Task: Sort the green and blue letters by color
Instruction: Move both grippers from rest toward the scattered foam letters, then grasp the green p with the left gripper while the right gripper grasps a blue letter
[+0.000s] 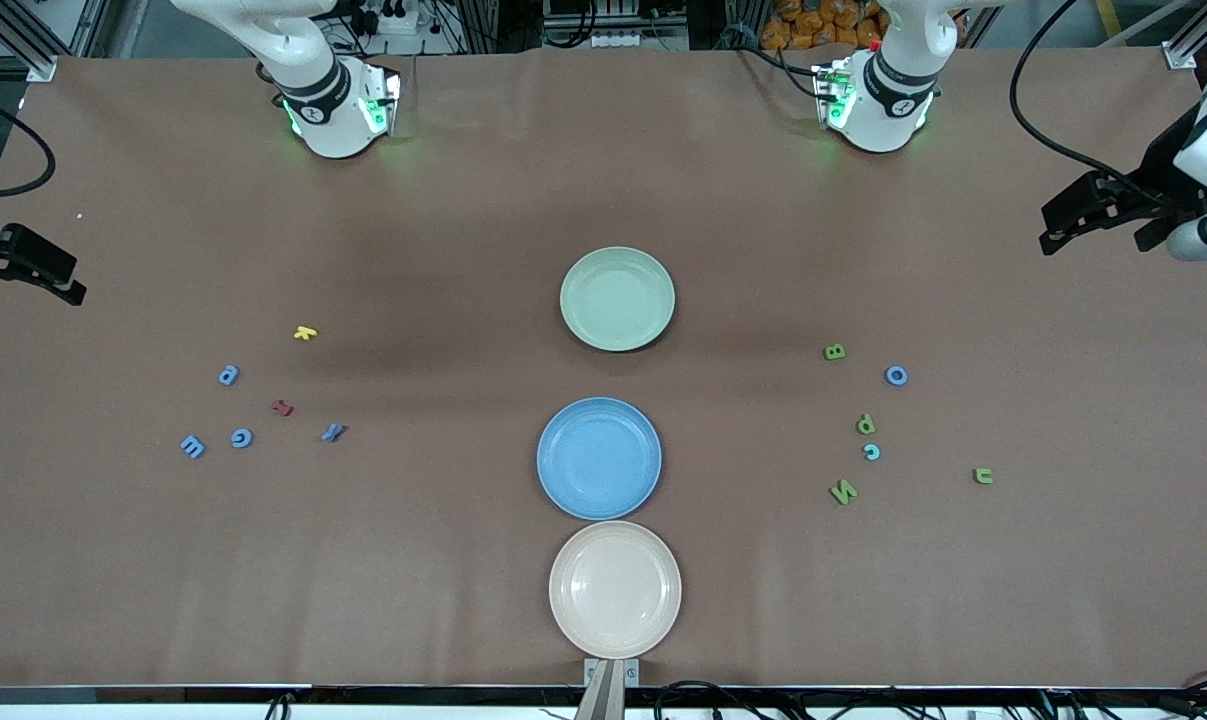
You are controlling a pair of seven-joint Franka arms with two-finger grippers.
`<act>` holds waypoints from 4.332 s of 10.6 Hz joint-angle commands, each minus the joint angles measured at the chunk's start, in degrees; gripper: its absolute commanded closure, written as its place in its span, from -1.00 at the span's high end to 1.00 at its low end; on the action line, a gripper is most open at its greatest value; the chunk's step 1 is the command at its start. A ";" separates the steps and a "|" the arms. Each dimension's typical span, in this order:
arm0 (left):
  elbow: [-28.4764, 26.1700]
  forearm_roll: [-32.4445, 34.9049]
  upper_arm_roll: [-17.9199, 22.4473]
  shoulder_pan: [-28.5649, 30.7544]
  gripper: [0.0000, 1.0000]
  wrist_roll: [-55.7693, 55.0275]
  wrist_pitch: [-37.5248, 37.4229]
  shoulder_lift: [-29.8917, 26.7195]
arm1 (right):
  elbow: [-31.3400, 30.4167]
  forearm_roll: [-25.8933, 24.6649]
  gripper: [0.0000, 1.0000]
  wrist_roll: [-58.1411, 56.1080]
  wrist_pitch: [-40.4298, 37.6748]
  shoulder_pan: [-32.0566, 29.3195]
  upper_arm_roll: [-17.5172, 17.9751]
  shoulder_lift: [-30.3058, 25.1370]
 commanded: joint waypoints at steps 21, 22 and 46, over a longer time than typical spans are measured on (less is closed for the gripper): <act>-18.60 8.68 -0.81 -3.65 0.81 -22.50 50.43 34.51 | -25.26 6.32 1.00 45.30 52.29 5.69 2.08 29.96; -18.86 8.86 -0.81 -3.65 0.79 -23.54 50.43 34.86 | -25.26 6.59 1.00 45.56 53.97 5.78 2.44 31.19; -19.39 9.91 -0.89 -5.06 -1.00 -27.07 50.45 34.70 | -1.82 11.85 -1.00 42.75 45.81 26.07 5.08 36.45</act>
